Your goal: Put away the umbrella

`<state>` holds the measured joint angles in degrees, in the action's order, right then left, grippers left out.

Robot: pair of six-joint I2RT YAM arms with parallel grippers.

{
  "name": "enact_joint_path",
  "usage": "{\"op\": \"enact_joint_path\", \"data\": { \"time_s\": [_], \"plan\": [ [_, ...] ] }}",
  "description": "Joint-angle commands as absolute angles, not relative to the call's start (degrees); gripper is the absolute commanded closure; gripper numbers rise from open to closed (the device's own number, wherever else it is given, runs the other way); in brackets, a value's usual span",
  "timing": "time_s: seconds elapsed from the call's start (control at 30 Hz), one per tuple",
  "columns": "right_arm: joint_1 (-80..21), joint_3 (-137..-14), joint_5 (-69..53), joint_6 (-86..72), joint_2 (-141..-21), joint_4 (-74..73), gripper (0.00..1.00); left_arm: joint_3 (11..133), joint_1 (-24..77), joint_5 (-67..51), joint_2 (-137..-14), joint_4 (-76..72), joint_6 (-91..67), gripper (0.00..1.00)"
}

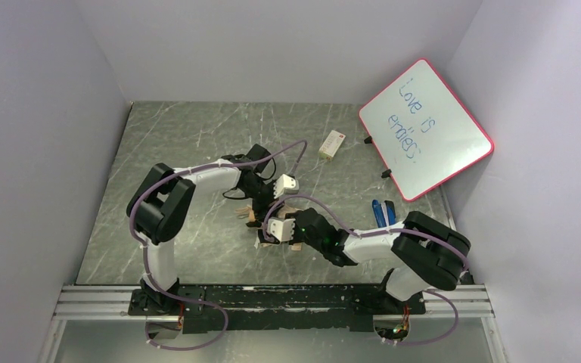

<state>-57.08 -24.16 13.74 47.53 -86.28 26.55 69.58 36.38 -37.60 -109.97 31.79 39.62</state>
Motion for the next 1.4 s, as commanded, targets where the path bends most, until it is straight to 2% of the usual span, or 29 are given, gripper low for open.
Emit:
{"op": "enact_joint_path", "data": {
  "time_s": [0.0,0.03,0.17,0.2,0.37,0.5,0.77,1.0,1.23,1.37],
  "plan": [
    [-57.4,-21.2,13.7,47.1,-88.4,18.6,0.85,69.0,38.2,-36.7,-112.5,35.4,41.4,0.49],
    [-57.4,-21.2,13.7,47.0,-88.3,18.7,0.85,69.1,38.5,-36.2,-112.8,35.6,41.4,0.55],
    [-57.5,-20.9,13.8,46.7,-87.2,19.2,0.81,69.6,39.5,-33.2,-114.0,35.5,41.3,0.93],
    [-57.6,-20.9,13.9,46.4,-86.7,19.2,0.77,69.7,39.6,-32.4,-114.3,35.4,41.0,0.95],
    [-57.7,-21.4,14.4,43.6,-81.6,18.0,0.53,69.7,39.7,-29.7,-114.5,34.5,40.0,0.95],
    [-58.0,-21.2,14.5,38.9,-72.9,16.1,0.42,69.4,39.7,-26.1,-114.3,33.0,39.2,0.95],
    [-59.0,-21.5,11.7,22.6,-57.8,7.6,0.40,70.1,39.5,-20.9,-115.0,32.1,38.8,0.95],
    [-59.2,-23.2,17.6,2.0,-45.1,4.8,0.40,69.2,37.9,-16.0,-114.9,29.6,37.6,0.95],
    [-59.1,-28.7,26.1,-15.8,-46.0,-7.3,0.42,69.3,36.9,-15.4,-115.0,28.9,36.3,0.95],
    [-59.2,-29.8,21.3,-21.3,-48.7,-10.3,0.37,69.0,36.7,-13.9,-115.4,28.7,36.0,0.95]
  ]
}}
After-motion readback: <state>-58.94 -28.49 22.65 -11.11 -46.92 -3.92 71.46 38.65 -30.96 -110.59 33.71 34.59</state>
